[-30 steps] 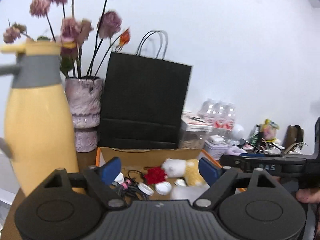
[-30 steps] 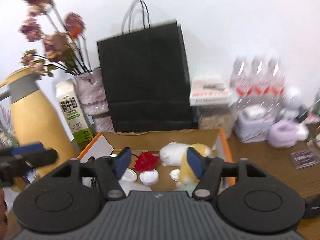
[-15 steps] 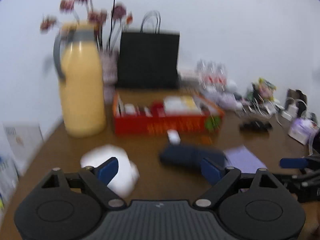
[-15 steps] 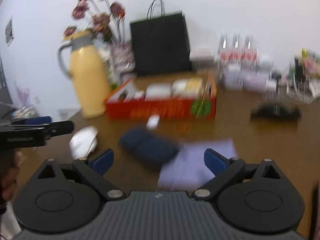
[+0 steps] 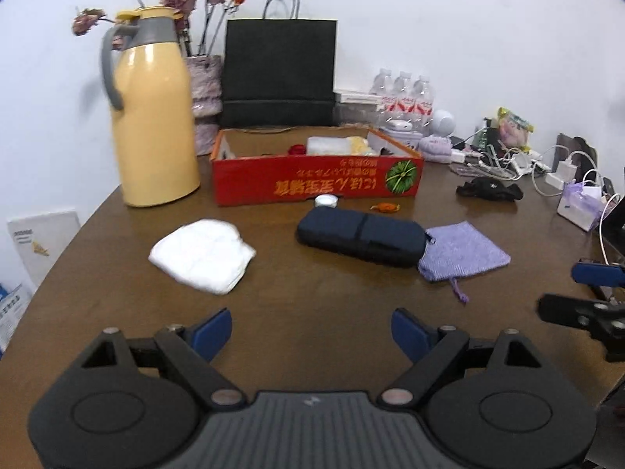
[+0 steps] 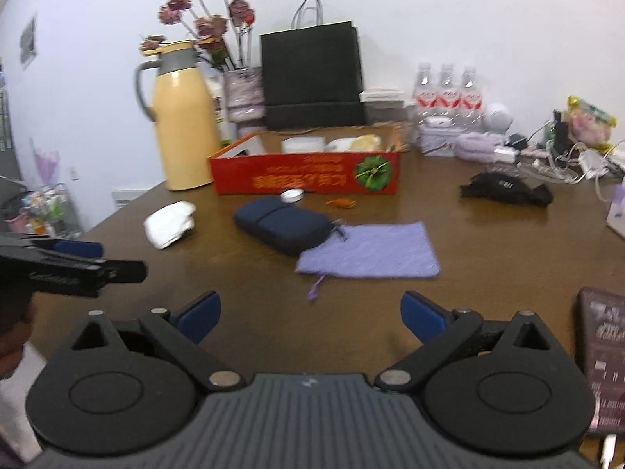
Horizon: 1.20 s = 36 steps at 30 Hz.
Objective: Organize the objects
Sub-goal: 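Grasp another white bottle cap with the left gripper while the right gripper grasps the small orange toy, then carry the cap and orange toy into the box and open both grippers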
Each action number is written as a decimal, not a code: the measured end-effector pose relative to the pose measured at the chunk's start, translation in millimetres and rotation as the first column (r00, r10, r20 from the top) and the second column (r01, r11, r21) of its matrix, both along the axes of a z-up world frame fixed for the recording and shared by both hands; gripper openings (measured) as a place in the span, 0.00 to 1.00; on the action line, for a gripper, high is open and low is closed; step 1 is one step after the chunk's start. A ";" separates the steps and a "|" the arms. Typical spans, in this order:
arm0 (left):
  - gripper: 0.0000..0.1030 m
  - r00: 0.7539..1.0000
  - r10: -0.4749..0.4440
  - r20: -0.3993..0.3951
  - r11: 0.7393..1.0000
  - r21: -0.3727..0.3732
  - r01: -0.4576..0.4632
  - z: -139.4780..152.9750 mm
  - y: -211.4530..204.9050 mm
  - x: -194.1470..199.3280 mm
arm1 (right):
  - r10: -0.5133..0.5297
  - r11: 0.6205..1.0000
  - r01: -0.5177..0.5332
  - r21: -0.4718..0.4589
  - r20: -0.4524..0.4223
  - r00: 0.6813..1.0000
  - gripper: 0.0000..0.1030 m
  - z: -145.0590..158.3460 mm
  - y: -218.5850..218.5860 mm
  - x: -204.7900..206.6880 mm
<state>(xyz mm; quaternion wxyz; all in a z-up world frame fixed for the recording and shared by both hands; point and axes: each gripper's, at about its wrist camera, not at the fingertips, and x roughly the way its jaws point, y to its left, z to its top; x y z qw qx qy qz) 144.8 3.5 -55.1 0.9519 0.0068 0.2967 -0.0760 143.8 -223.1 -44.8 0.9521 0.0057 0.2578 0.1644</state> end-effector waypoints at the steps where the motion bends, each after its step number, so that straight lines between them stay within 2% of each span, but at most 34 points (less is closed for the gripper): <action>1: 0.85 1.000 -0.017 0.005 1.000 -0.011 0.017 2.9 -0.8 15.8 | -0.008 1.000 0.008 0.001 0.003 1.000 0.97 -1.2 0.5 8.3; 4: 0.79 0.995 -0.089 0.039 0.994 -0.054 0.091 4.7 -6.9 69.0 | -0.004 1.000 0.003 0.020 0.026 1.000 0.87 -3.7 6.6 48.6; 5: 0.74 0.994 -0.100 0.042 0.994 -0.051 0.102 4.0 -8.2 88.8 | -0.002 1.000 0.001 0.018 0.030 1.000 0.77 -3.7 10.9 68.9; 6: 0.68 0.995 -0.094 0.034 0.995 -0.041 0.096 3.5 -11.1 112.8 | -0.004 1.000 0.003 0.016 0.038 0.999 0.67 -3.9 14.8 85.7; 7: 0.66 0.997 -0.079 0.019 0.996 -0.029 0.080 3.1 -14.6 137.1 | -0.008 1.000 0.007 0.012 0.038 0.999 0.63 -3.8 19.1 103.7; 11: 0.65 0.995 -0.099 -0.011 0.994 0.034 0.100 -8.3 -31.2 212.0 | 0.026 0.999 -0.023 -0.042 0.082 0.996 0.52 -14.4 37.7 175.9; 14: 0.53 0.995 -0.091 -0.031 0.993 0.074 0.093 -21.5 -43.0 249.1 | 0.073 0.991 -0.071 -0.113 0.011 0.997 0.44 -29.7 50.7 220.4; 16: 0.52 0.995 -0.090 -0.049 0.993 0.067 0.093 -30.6 -46.7 266.2 | 0.089 0.983 -0.093 -0.156 -0.029 0.996 0.39 -39.5 57.8 241.4; 17: 0.52 0.993 -0.091 -0.070 0.994 0.052 0.095 -35.9 -47.7 272.3 | 0.082 0.981 -0.088 -0.172 -0.045 0.996 0.35 -43.2 60.1 246.7; 19: 0.43 0.991 -0.094 -0.094 0.995 0.029 0.098 -47.0 -48.4 279.0 | 0.069 0.980 -0.083 -0.181 -0.079 0.994 0.30 -51.7 61.0 254.6; 20: 0.36 0.994 -0.087 -0.064 0.995 0.047 0.090 -49.8 -50.0 276.6 | 0.069 0.983 -0.083 -0.165 -0.091 0.993 0.24 -54.5 60.7 255.0; 21: 0.27 0.995 -0.093 -0.048 0.993 0.072 0.096 -51.3 -52.5 274.4 | 0.068 0.986 -0.082 -0.143 -0.101 0.993 0.22 -55.5 58.1 254.8; 23: 0.26 0.993 -0.108 -0.049 0.992 0.058 0.111 -50.7 -50.7 270.6 | 0.063 0.990 -0.076 -0.121 -0.107 0.992 0.15 -56.5 55.5 253.8; 26: 0.26 0.994 -0.096 -0.046 0.994 0.040 0.098 -50.5 -47.1 267.3 | 0.059 0.990 -0.072 -0.124 -0.106 0.993 0.15 -56.1 56.3 252.7; 31: 0.26 0.997 -0.067 -0.042 0.995 0.071 0.070 -48.3 -50.3 266.4 | 0.048 0.993 -0.060 -0.102 -0.109 0.993 0.15 -54.3 52.6 255.8; 33: 0.26 0.999 -0.050 -0.020 0.996 0.071 0.051 -38.3 -48.4 261.1 | 0.039 0.993 -0.049 -0.108 -0.089 0.995 0.15 -52.0 52.2 254.3; 36: 0.26 0.999 -0.019 0.027 1.000 0.008 0.019 -9.1 -36.3 233.9 | 0.009 0.987 -0.010 -0.159 -0.010 1.000 0.14 -43.2 52.5 237.3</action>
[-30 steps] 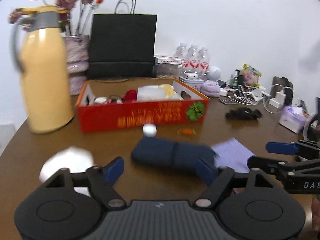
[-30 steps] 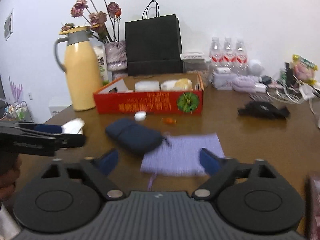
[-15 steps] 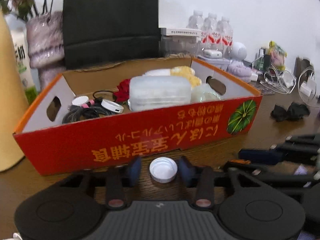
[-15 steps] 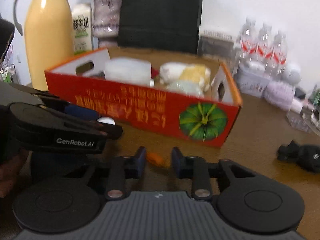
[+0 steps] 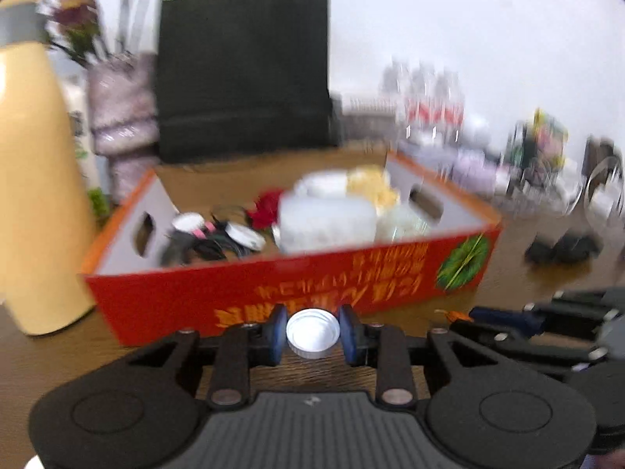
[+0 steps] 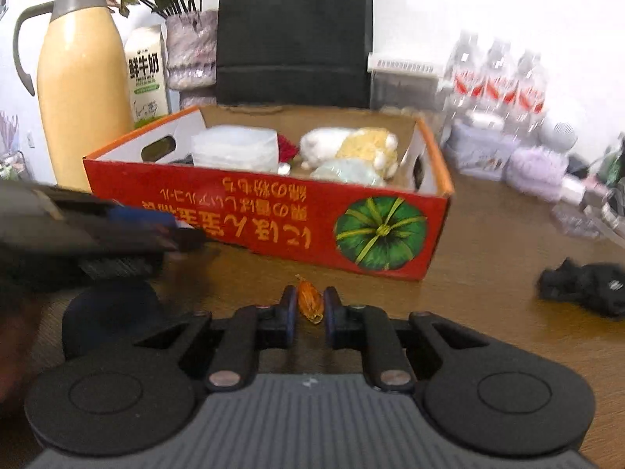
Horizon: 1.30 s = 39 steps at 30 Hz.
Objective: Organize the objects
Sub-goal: 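Carry the cap and orange toy into the box and open both grippers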
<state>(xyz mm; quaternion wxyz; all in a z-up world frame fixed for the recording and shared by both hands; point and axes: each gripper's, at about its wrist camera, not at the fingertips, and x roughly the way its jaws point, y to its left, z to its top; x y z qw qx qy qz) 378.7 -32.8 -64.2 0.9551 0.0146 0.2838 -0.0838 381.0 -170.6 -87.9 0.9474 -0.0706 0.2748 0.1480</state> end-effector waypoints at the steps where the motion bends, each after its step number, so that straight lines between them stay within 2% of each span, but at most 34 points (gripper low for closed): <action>1: 0.26 1.000 0.003 0.017 1.000 -0.025 -0.002 11.5 5.9 -15.9 | -0.016 1.000 0.016 -0.007 0.038 0.999 0.14 8.2 -1.3 -12.3; 5: 0.26 0.997 0.021 0.072 0.996 -0.086 -0.015 47.1 27.7 -93.1 | -0.010 0.996 -0.002 0.086 0.143 0.990 0.14 44.5 -14.1 -75.7; 9: 0.26 0.998 0.021 0.066 0.995 -0.099 -0.015 57.0 39.0 -174.3 | 0.047 0.982 -0.080 0.174 0.185 0.982 0.14 67.2 -24.6 -151.9; 14: 0.26 0.998 0.061 0.035 0.995 -0.082 -0.058 45.3 39.9 -260.1 | 0.153 0.970 -0.176 0.167 0.146 0.977 0.14 65.4 -26.3 -233.3; 18: 0.26 0.997 0.076 0.005 0.996 -0.041 -0.076 35.6 40.4 -290.9 | 0.190 0.964 -0.200 0.175 0.077 0.979 0.14 56.0 -28.9 -271.0; 24: 0.26 0.993 0.092 0.067 0.995 -0.033 -0.090 39.9 39.1 -301.1 | 0.165 0.972 -0.177 0.154 0.086 0.983 0.14 58.9 -26.8 -276.6; 30: 0.26 0.995 0.091 0.032 0.993 -0.076 -0.089 33.3 54.4 -281.8 | 0.126 0.982 -0.136 0.131 0.085 0.988 0.14 59.2 -24.0 -259.0; 32: 0.26 0.997 0.073 0.029 0.994 -0.086 -0.071 36.6 62.0 -263.3 | 0.108 0.984 -0.120 0.133 0.097 0.989 0.14 66.0 -27.5 -243.7; 34: 0.26 0.997 0.043 0.061 0.995 -0.089 -0.038 46.7 68.3 -238.7 | 0.093 0.986 -0.108 0.126 0.125 0.988 0.14 75.7 -31.0 -225.0; 39: 0.26 0.990 -0.021 0.137 0.994 -0.102 0.036 80.7 80.2 -144.2 | 0.039 0.984 -0.066 0.164 0.160 0.986 0.14 106.7 -35.3 -144.8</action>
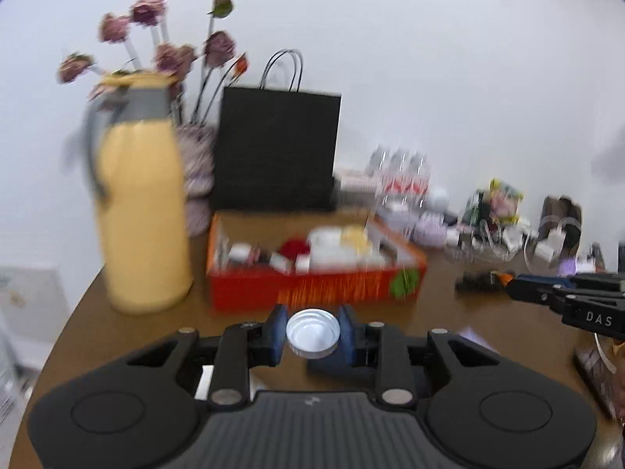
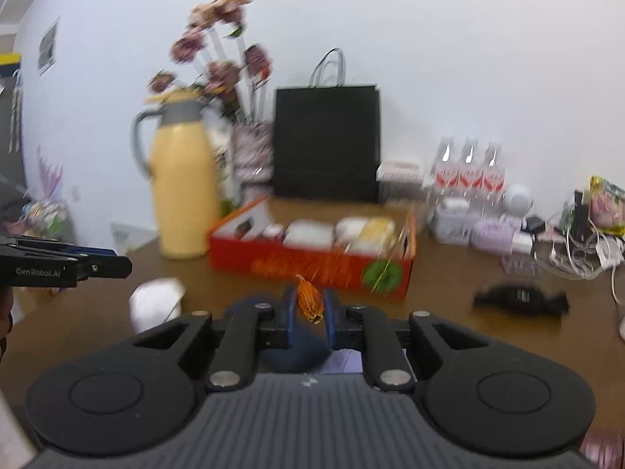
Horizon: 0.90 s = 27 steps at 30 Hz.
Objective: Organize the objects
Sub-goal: 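Carry the cap and orange toy into the box and open both grippers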
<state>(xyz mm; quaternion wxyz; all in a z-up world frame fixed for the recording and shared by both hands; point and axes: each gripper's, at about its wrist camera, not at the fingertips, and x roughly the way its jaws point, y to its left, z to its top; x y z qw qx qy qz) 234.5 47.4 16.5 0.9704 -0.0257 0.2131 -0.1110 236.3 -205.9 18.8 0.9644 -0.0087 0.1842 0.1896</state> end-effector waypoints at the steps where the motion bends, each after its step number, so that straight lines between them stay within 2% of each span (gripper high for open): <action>1: 0.26 1.000 -0.013 -0.011 1.000 -0.013 0.013 5.1 3.1 27.5 | -0.002 1.000 0.002 0.021 -0.004 1.000 0.14 6.2 1.1 21.2; 4: 0.26 0.996 -0.029 -0.079 0.997 -0.070 0.024 9.2 9.9 110.2 | -0.005 0.997 0.007 0.071 -0.030 1.000 0.14 18.7 11.1 85.1; 7: 0.26 0.986 -0.029 -0.164 0.996 -0.090 0.014 -2.1 8.2 184.6 | -0.011 0.998 0.016 0.068 -0.080 0.997 0.14 17.2 33.6 155.1; 11: 0.26 0.977 -0.002 -0.213 0.999 -0.051 -0.009 -24.4 -5.5 250.1 | -0.035 0.997 0.050 0.063 -0.214 0.976 0.15 -16.7 48.4 243.8; 14: 0.26 0.967 -0.002 -0.253 0.992 -0.122 -0.030 -42.7 -9.4 282.5 | -0.068 0.996 0.081 0.037 -0.274 0.959 0.16 -42.7 59.2 281.7; 16: 0.26 0.960 -0.014 -0.279 0.991 -0.133 -0.024 -51.6 -12.6 299.3 | -0.072 0.994 0.093 0.052 -0.312 0.947 0.17 -55.2 60.3 295.5; 19: 0.28 0.960 -0.037 -0.277 0.993 -0.114 0.006 -56.6 -17.7 302.4 | -0.074 0.992 0.103 0.079 -0.306 0.949 0.32 -60.4 55.3 292.6; 20: 0.37 0.963 -0.045 -0.265 0.993 -0.115 0.015 -56.5 -17.3 299.9 | -0.080 0.991 0.107 0.078 -0.292 0.953 0.40 -59.3 53.0 289.4; 21: 0.51 0.966 -0.051 -0.254 0.993 -0.117 0.022 -55.8 -16.5 298.4 | -0.087 0.991 0.111 0.073 -0.282 0.955 0.43 -58.0 51.4 286.8; 23: 0.61 0.971 -0.028 -0.238 0.994 -0.110 0.002 -51.9 -16.4 295.2 | -0.093 0.990 0.117 0.076 -0.267 0.959 0.44 -50.9 46.6 281.7; 25: 0.60 0.970 0.004 -0.243 0.995 -0.093 -0.027 -45.9 -12.9 289.2 | -0.094 0.989 0.121 0.091 -0.255 0.962 0.47 -41.4 40.5 273.5; 27: 0.61 0.971 0.016 -0.239 0.995 -0.096 -0.040 -38.6 -6.9 276.8 | -0.090 0.988 0.115 0.101 -0.228 0.970 0.56 -28.8 33.5 260.0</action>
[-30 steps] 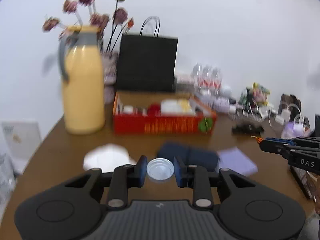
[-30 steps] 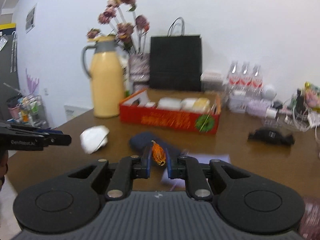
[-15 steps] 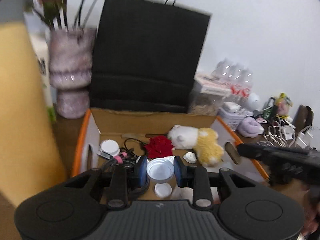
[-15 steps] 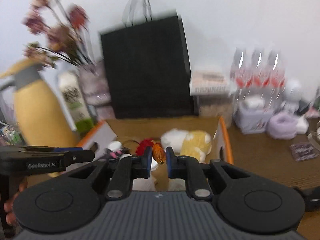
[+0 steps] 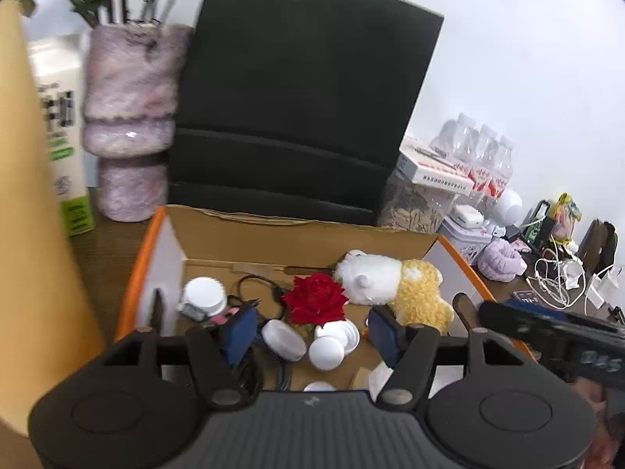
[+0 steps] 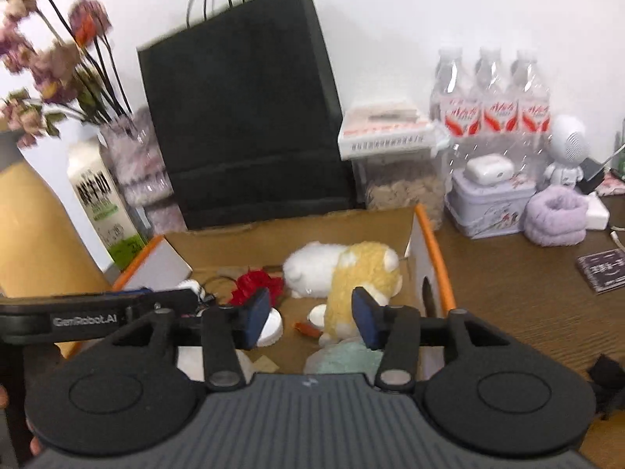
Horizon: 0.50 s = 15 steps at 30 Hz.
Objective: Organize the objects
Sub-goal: 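Carry the cap and orange toy into the box and open both grippers, then withdraw both grippers from the box back over the table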
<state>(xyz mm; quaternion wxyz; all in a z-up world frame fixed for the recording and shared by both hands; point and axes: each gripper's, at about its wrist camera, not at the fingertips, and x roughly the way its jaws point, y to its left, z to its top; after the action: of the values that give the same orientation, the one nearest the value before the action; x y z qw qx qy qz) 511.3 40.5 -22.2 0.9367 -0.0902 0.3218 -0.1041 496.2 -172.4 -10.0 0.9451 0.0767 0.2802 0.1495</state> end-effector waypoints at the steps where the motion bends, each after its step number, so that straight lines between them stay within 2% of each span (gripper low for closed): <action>1: 0.61 1.000 0.005 0.006 1.000 0.006 -0.005 4.6 3.1 -9.3 | 0.003 1.000 -0.003 -0.002 0.015 1.000 0.59 6.6 -2.7 -9.7; 3: 0.66 1.000 0.017 0.017 0.999 0.043 -0.018 14.7 6.5 -30.3 | 0.006 1.000 -0.006 -0.004 0.048 0.999 0.72 19.5 -7.5 -30.5; 6: 0.69 0.998 -0.008 0.064 0.994 0.106 0.001 34.1 9.7 -76.8 | 0.016 1.000 -0.016 -0.002 0.079 0.997 0.78 34.0 -11.8 -67.2; 8: 0.71 0.993 -0.038 0.112 0.993 0.118 0.025 44.2 10.4 -112.3 | 0.030 1.000 -0.030 -0.002 0.092 0.995 0.83 39.4 -12.5 -93.5; 9: 0.76 0.989 -0.049 0.138 0.993 0.113 0.034 47.9 12.4 -135.5 | 0.040 0.999 -0.039 -0.006 0.098 0.994 0.86 40.7 -12.5 -108.1; 12: 0.79 0.981 -0.069 0.180 0.993 0.105 0.051 50.9 16.0 -192.8 | 0.074 0.997 -0.071 -0.032 0.104 0.992 0.92 39.8 -10.2 -153.0; 15: 0.82 0.975 -0.066 0.213 0.988 0.150 0.034 44.3 16.5 -242.3 | 0.126 0.990 -0.118 -0.076 0.106 0.986 0.99 33.5 -7.9 -196.1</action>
<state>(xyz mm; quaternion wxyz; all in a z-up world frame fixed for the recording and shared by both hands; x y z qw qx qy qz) 269.0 57.0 22.1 0.9674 -0.0016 0.2266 -0.1133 300.1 -180.3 23.5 0.9503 0.0182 0.2365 0.2015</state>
